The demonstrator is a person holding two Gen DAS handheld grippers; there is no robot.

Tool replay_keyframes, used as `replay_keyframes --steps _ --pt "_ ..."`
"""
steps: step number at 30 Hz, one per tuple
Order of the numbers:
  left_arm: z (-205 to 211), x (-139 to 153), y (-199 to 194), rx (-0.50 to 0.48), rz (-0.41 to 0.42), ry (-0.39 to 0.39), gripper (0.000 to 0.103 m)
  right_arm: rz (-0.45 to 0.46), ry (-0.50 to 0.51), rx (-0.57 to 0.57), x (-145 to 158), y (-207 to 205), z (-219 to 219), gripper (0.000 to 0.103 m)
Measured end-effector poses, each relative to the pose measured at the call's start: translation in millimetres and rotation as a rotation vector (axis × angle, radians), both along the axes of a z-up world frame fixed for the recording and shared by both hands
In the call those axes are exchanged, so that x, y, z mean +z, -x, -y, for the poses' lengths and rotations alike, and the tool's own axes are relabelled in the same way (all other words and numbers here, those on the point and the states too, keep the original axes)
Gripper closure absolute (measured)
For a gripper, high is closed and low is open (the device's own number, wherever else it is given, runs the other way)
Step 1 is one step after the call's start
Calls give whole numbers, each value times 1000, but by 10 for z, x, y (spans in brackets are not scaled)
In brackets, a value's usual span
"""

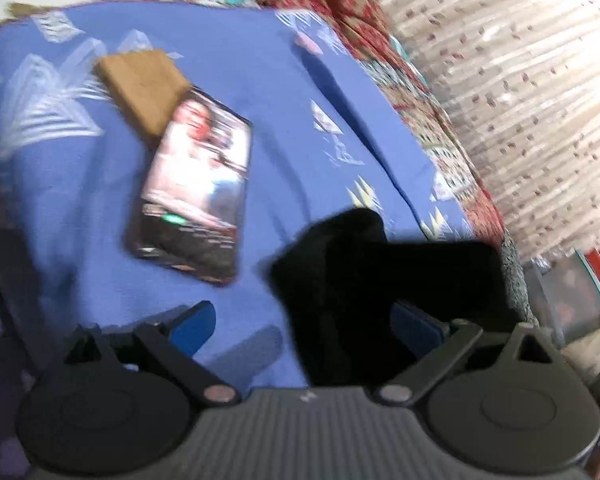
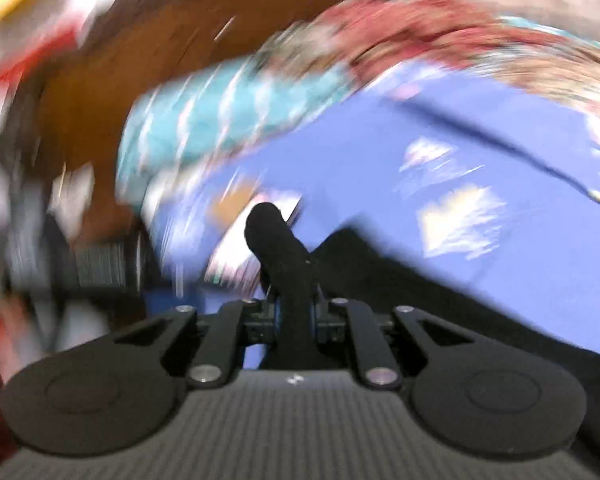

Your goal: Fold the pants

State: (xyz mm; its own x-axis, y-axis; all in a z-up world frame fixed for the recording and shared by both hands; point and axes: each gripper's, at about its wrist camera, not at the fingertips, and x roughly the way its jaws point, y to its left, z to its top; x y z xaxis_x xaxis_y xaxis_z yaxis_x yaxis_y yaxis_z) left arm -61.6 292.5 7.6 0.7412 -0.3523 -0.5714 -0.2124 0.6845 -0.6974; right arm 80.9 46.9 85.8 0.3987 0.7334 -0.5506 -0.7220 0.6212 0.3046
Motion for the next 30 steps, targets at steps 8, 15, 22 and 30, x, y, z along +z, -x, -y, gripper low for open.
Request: replay_keyframes --steps 8,15,22,30 --pt "308 -206 -678 -96 -48 -41 77 -37 -131 -242 218 -417 123 89" --pt "-111 -33 -37 6 96 73 87 -77 -103 -225 -54 -301 -4 88" --pt "-161 -316 17 31 -18 119 64 -208 100 -19 -742 -33 -385 64" --pt "-165 -89 -5 33 57 102 0 -125 14 -4 -377 51 -135 44"
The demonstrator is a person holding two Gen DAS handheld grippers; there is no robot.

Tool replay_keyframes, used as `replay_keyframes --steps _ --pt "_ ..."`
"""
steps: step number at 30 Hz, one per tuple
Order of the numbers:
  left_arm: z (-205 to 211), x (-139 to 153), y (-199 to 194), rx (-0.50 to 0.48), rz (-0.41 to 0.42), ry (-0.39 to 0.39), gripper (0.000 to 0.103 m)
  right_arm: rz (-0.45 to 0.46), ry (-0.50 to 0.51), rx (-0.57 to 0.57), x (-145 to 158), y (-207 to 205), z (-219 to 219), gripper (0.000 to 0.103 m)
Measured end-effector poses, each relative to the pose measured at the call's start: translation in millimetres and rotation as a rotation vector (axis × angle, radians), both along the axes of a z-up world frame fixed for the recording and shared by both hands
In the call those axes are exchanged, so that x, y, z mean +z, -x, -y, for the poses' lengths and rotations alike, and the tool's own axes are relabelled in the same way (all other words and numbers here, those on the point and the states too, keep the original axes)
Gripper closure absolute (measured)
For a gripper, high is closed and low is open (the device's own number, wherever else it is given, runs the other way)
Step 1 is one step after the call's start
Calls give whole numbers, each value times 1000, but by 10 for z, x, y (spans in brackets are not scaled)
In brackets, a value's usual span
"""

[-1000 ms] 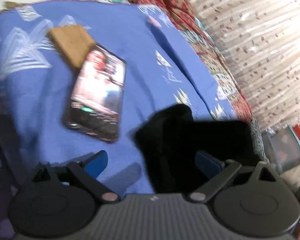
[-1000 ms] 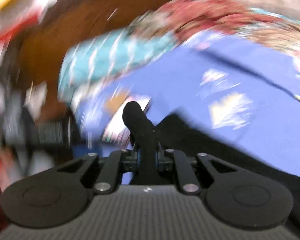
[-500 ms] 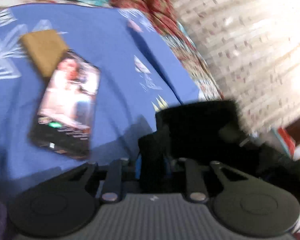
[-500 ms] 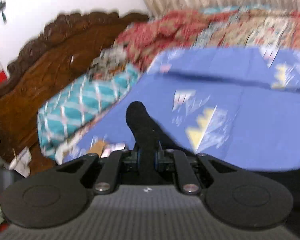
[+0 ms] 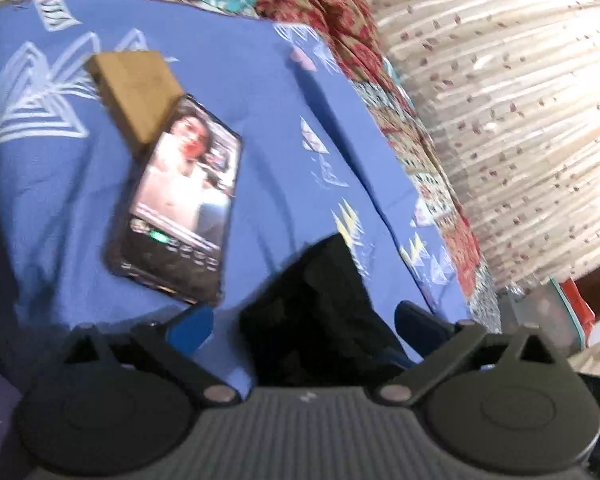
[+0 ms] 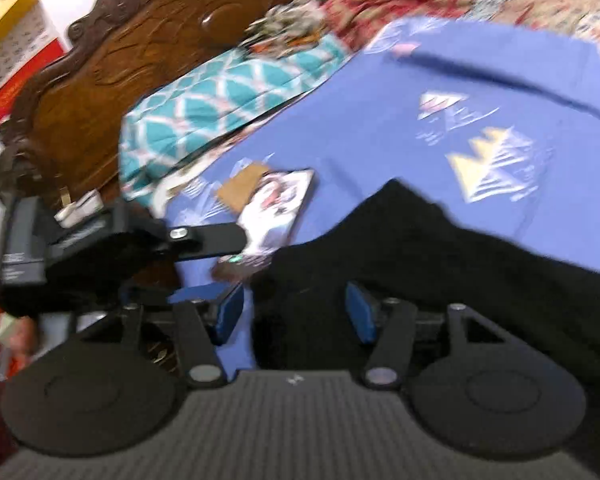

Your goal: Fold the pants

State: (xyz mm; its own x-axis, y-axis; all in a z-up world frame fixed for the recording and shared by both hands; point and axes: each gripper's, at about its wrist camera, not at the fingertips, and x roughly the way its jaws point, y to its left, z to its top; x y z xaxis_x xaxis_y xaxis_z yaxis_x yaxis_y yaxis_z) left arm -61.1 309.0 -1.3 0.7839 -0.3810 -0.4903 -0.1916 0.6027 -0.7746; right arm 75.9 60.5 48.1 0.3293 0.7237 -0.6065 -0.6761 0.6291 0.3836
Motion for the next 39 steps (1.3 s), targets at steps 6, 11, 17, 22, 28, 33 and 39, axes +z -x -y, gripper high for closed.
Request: replay_keyframes --steps 6,11,17,22,28,33,39 --pt "357 -21 -268 -65 -100 -186 40 -9 107 90 -260 247 -289 42" --pt "264 -5 -227 -78 -109 -161 54 -43 -53 16 21 161 264 46" --pt "406 124 -160 -76 -79 -199 14 -53 -35 -319 -4 201 1169 79" --pt "684 199 -241 -86 -100 -360 56 -191 -56 -374 -265 160 1274 83" --pt "964 627 -100 -145 29 -402 80 -436 -137 -260 -720 159 1037 83" --pt "1791 971 10 -346 212 -567 80 -584 -310 -330 -776 163 1434 83" --pt "2725 883 -28 -581 253 -656 78 -496 -447 -571 -567 405 2455 82"
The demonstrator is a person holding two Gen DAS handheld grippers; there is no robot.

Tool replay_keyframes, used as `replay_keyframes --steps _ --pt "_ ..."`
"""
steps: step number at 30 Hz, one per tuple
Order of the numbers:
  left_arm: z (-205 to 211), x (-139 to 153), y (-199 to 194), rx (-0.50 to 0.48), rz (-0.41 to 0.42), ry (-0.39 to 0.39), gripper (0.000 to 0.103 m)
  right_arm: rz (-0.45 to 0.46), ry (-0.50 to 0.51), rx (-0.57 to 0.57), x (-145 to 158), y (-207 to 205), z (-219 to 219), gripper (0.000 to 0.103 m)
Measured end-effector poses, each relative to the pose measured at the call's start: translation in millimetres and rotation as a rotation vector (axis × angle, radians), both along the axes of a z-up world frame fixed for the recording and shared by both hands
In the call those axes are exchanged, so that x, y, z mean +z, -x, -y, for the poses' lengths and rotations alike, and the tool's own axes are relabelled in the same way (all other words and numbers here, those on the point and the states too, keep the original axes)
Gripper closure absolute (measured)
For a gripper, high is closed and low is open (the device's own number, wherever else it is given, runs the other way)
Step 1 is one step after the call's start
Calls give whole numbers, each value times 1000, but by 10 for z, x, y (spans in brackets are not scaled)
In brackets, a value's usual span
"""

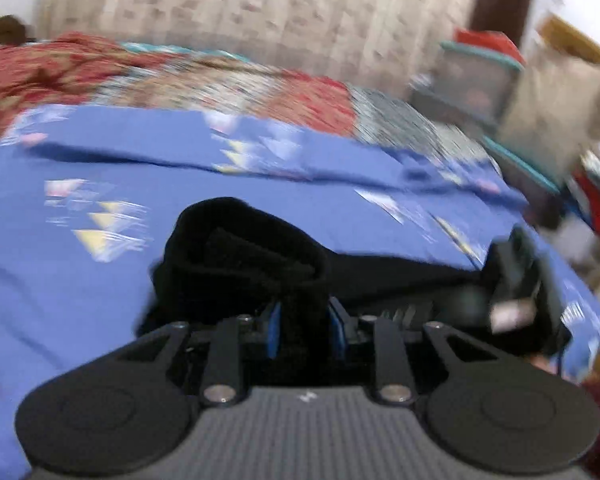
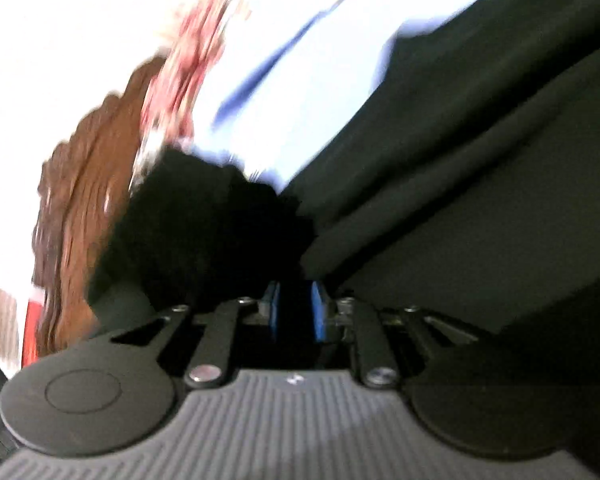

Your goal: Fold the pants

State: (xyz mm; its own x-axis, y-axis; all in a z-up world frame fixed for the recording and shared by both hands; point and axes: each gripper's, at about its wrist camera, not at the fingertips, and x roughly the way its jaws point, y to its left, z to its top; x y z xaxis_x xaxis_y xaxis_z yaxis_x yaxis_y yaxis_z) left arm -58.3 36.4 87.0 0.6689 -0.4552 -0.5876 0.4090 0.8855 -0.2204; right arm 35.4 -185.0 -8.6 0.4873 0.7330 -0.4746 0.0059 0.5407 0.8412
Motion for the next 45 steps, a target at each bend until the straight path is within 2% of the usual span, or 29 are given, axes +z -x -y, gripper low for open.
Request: replay_keyframes --steps 1,2,3,4,5,6,8,11,14,16,18,19,20,23,26,29,31,33,34,35,37,39,42,45 --pt "132 -63 -19 -34 -16 -11 71 7 -11 -43 16 61 177 80" --pt "255 -140 -44 -67 -43 -28 57 15 -38 -84 17 131 358 68" --pt "354 -202 -60 -98 -73 -42 51 11 -78 -122 -14 198 508 59" --pt "458 -281 -84 -132 -115 -59 42 -3 -112 -155 -72 254 570 40" --pt "533 -351 -103 -159 -151 -77 36 -25 -142 -178 -141 290 603 30" --pt "572 -385 -102 -169 -166 -100 35 -49 -161 -188 -208 316 623 31" --pt "575 -344 -18 -174 -139 -131 29 -47 -150 -168 -230 319 576 30" --pt "331 -119 125 -166 -79 -82 20 -17 -81 -130 -135 265 462 23" --pt "-141 90 212 -63 -43 5 15 63 86 -104 21 195 352 23" --pt "-380 131 147 33 -62 51 16 113 203 -60 42 155 222 23" --pt "-649 72 93 134 -110 77 22 101 203 -1 -50 113 70 23" --pt "-749 30 57 177 -141 83 29 100 200 18 -121 84 126 35" --pt "-834 -14 25 214 -172 96 34 104 215 55 -120 70 40 63" --pt "-953 -100 -66 273 -227 141 40 170 275 94 -6 101 -58 79" --pt "-898 -114 -101 274 -227 146 41 283 345 60 254 293 47 80" --pt "-739 -126 -173 224 -223 138 41 390 443 13 415 499 217 80" --pt "-580 -160 -228 189 -225 127 41 359 477 -31 305 520 355 78" --pt "-385 -266 -297 161 -248 103 41 285 537 -91 116 524 552 74" --pt "-280 -330 -317 148 -264 75 41 260 578 -120 53 543 615 67" --pt "-165 -406 -344 136 -283 29 41 243 596 -149 0 551 673 54" --pt "2 -538 -345 118 -306 -55 41 232 613 -215 25 574 714 47" --pt "132 -681 -342 108 -329 -141 40 280 651 -276 150 650 772 46" --pt "168 -808 -326 109 -351 -183 35 367 579 -266 332 655 724 49" --pt "110 -821 -303 110 -337 -204 27 392 509 -132 334 644 594 59"
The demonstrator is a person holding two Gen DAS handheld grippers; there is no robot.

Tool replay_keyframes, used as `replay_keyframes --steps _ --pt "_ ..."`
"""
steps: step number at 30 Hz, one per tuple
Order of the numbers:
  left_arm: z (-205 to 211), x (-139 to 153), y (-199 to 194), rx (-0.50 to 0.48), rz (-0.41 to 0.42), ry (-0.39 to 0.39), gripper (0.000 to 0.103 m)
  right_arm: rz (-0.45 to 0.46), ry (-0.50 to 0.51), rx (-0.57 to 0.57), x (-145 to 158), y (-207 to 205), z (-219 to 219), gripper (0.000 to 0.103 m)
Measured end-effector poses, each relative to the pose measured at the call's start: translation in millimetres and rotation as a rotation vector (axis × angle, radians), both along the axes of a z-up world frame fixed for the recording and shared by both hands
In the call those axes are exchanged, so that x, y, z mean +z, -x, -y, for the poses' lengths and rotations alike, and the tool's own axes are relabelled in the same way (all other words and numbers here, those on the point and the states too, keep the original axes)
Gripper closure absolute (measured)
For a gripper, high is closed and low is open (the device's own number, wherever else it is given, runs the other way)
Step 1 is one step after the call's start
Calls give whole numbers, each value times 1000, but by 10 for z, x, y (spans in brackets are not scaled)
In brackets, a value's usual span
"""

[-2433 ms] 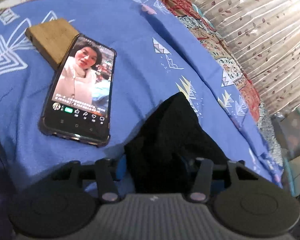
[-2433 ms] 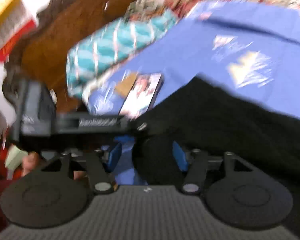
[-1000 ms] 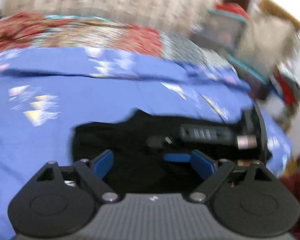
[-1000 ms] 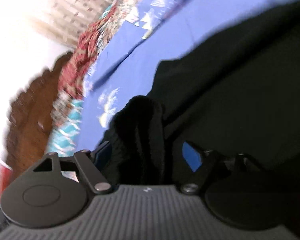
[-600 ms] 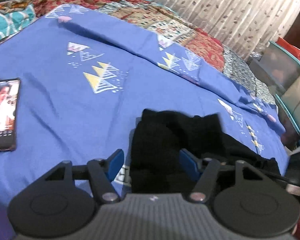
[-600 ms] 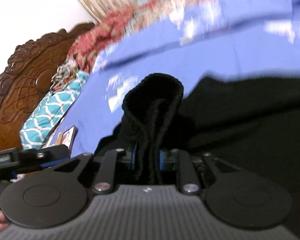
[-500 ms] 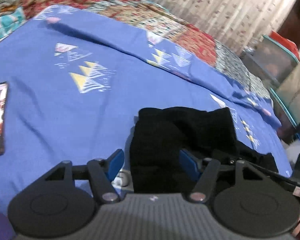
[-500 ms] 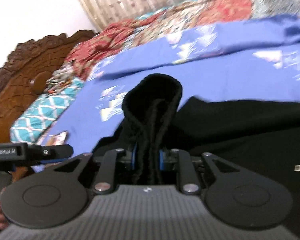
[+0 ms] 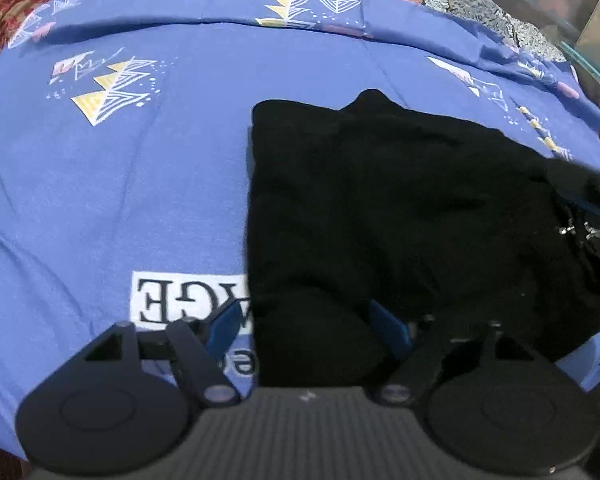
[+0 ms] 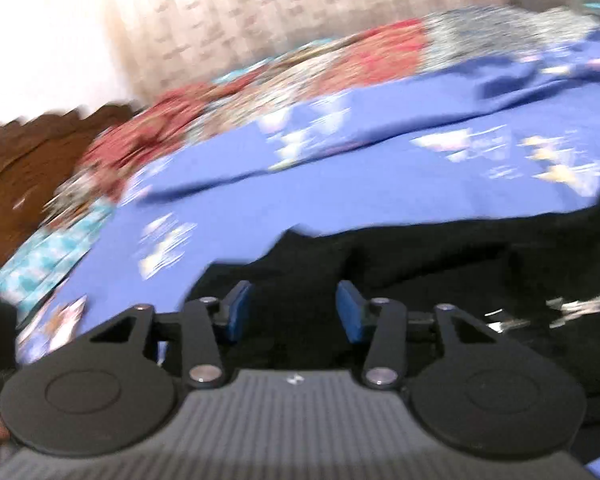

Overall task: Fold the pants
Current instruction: 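Lower the folded pants onto the sheet and open both grippers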

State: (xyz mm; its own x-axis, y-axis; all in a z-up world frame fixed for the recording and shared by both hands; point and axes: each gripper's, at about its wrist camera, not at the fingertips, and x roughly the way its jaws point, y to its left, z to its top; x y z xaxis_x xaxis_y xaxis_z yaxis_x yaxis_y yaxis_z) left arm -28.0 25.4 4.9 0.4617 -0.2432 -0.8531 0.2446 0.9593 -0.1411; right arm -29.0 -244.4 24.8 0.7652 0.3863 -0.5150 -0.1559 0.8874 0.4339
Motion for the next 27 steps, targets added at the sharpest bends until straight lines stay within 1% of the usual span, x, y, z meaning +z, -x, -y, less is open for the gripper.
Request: replay_keyframes --steps 1,2,3,4,5,7,9,10,11,13,15,16,17,18,19,20,21,22,24,25,26,27 --pt "-7 -7 8 0 2 -1 27 -34 -7 40 -71 -54 -113 60" --pt "-5 -2 6 -2 6 -5 27 -94 -3 71 -190 -102 -175 60" --pt "4 -5 18 -4 9 -16 27 -163 28 78 -341 -158 -236 60" --pt "22 -8 35 -7 16 -29 26 -152 51 71 -433 -153 -258 62" --pt "26 -7 23 -6 21 -36 26 -122 59 82 -456 -149 -245 62" --pt "28 34 31 1 17 -42 26 -140 35 91 -414 -213 -179 62" --pt "-2 140 26 3 17 -34 30 -142 -9 94 -330 -227 -44 61" --pt "-23 217 36 4 30 -25 35 -124 -30 84 -238 -94 12 60" --pt "-54 329 51 8 53 -12 37 -86 -44 59 -162 38 65 57" --pt "-86 530 63 9 97 21 37 6 -28 -39 -29 271 369 49" --pt "-63 723 57 -8 135 68 37 87 15 -164 64 484 701 45" --pt "-21 798 48 -22 149 89 37 117 40 -238 80 589 885 41" --pt "46 859 31 -40 155 110 37 137 58 -314 76 683 1067 34" --pt "117 890 22 -57 152 127 37 148 64 -410 48 777 1283 29" --pt "216 914 0 -83 143 148 37 142 56 -483 -6 842 1444 21" --pt "330 926 -26 -112 129 166 37 120 32 -558 -79 896 1634 20" --pt "434 930 -46 -135 115 179 37 96 2 -600 -159 912 1762 20" --pt "568 934 -65 -165 97 188 37 63 -33 -628 -252 918 1896 20" --pt "838 946 -49 -223 76 197 37 -19 -103 -647 -451 881 2079 21" --pt "968 971 -36 -252 74 199 37 -66 -132 -646 -549 848 2137 32" --pt "1092 998 -30 -280 72 199 36 -118 -152 -648 -647 803 2166 65" --pt "1231 1036 -29 -307 70 191 36 -131 -152 -644 -657 789 2128 81"
